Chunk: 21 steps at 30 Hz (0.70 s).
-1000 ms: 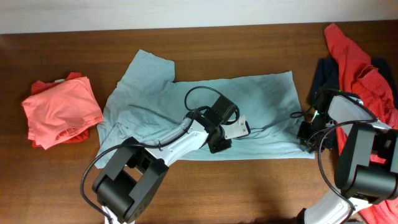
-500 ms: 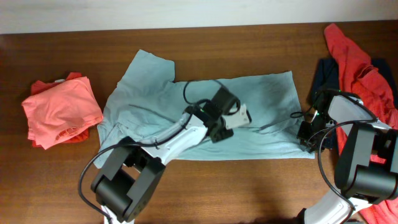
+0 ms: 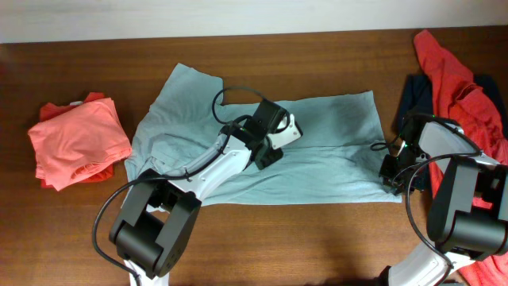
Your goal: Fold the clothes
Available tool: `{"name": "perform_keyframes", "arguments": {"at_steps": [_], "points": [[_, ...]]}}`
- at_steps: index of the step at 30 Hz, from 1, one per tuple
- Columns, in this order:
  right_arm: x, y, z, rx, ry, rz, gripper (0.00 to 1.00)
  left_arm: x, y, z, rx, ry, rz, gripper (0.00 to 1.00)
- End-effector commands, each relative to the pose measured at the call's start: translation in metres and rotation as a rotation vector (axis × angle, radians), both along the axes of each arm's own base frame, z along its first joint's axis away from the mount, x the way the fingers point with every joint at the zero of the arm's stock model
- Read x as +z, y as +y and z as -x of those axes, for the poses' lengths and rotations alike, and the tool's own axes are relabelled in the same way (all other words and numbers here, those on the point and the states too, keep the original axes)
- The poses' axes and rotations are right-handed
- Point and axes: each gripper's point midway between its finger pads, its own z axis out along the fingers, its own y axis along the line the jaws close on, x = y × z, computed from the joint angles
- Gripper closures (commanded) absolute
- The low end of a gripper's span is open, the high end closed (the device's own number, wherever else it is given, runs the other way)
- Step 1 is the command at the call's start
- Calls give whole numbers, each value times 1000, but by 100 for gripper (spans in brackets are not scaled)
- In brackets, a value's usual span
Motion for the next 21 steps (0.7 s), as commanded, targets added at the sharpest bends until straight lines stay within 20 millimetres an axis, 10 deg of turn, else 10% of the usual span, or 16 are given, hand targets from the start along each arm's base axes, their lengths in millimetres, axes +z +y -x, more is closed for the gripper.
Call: {"name": "perform_keyframes", "arguments": {"at_steps": [1,21], "points": [[-27,-1,26,-8,111,14,75,-7,14,11,97,72,-41,63],[-22,5,38,-3,161,-17,75,-22,137,29,765,291,-167,66]]}}
